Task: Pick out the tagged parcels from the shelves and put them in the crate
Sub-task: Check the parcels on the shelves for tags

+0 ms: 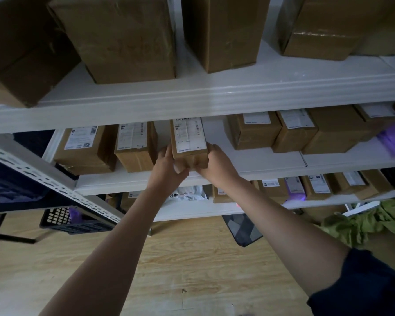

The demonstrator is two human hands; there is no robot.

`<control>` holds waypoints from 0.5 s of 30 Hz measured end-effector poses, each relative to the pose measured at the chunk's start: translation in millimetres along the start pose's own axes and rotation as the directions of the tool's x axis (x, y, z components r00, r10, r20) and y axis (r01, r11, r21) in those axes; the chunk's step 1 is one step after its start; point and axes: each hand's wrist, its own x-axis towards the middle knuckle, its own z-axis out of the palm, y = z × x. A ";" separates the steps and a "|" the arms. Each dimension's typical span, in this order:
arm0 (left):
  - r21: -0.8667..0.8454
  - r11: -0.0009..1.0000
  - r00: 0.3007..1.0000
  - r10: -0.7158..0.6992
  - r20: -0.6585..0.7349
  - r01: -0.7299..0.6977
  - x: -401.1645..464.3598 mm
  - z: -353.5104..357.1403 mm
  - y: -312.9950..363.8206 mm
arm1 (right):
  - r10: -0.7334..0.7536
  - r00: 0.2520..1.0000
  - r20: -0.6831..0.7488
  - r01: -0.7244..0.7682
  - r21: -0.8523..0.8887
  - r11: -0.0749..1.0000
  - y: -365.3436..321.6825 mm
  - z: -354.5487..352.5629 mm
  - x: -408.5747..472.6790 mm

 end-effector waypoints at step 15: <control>-0.126 0.981 0.989 0.143 -0.036 -0.146 -144.4 -44.4 61.5 | 0.003 0.973 -0.231 -0.001 0.008 1.000 -52.5 -10.9 -156.2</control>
